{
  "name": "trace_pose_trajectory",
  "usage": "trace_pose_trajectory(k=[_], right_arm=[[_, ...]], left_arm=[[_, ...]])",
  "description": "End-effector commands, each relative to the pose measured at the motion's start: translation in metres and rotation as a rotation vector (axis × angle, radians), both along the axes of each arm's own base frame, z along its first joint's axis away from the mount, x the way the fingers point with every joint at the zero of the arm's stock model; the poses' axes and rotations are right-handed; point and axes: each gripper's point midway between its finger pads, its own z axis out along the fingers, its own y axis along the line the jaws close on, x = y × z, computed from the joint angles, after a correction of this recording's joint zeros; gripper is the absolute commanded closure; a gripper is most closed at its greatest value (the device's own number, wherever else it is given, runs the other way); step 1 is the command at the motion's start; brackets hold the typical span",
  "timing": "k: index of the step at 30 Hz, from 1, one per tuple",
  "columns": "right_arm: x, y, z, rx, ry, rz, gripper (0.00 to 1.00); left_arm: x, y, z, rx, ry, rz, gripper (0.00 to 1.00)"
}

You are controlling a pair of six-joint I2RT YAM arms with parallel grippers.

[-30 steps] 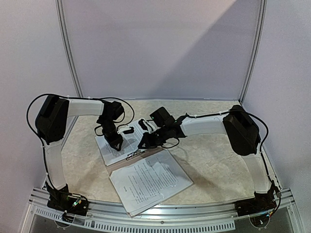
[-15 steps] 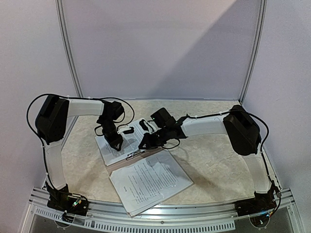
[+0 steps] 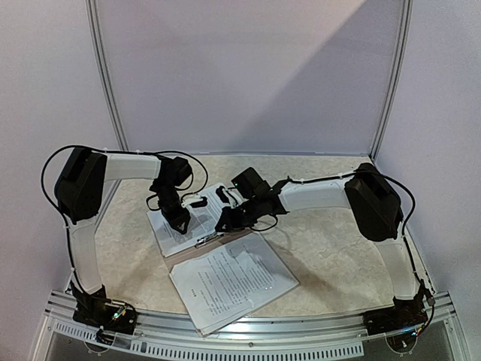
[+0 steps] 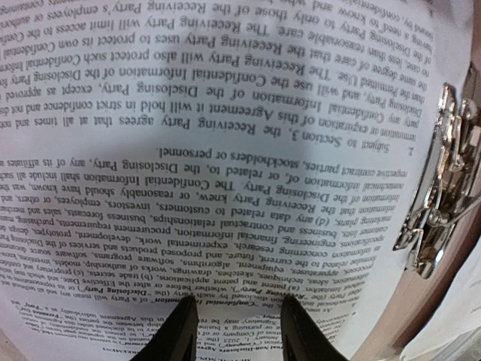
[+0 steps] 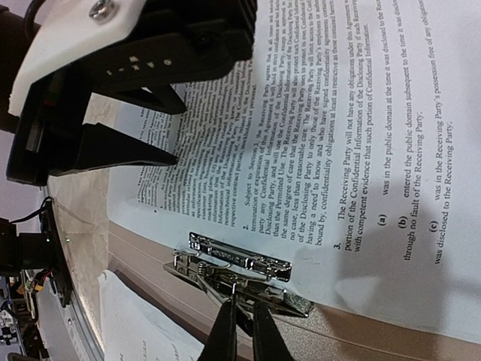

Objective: Put the files into the folder
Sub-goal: Clamp the file and folder with some files.

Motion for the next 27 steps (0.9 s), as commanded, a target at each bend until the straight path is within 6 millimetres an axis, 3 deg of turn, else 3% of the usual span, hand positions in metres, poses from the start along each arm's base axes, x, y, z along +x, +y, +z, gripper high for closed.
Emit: trace_pose_trajectory(k=[1, 13, 27], right_arm=[[-0.025, -0.101, -0.145, -0.507, 0.111, -0.093, 0.93], [-0.022, -0.104, -0.153, -0.531, 0.098, -0.103, 0.91], [-0.019, -0.120, -0.171, -0.643, 0.084, -0.099, 0.91]], left_arm=[[-0.030, -0.011, -0.027, -0.001, 0.110, -0.028, 0.60], [-0.030, -0.012, -0.027, 0.004, 0.111, -0.033, 0.60], [-0.034, -0.013, -0.032, 0.008, 0.135, -0.041, 0.60]])
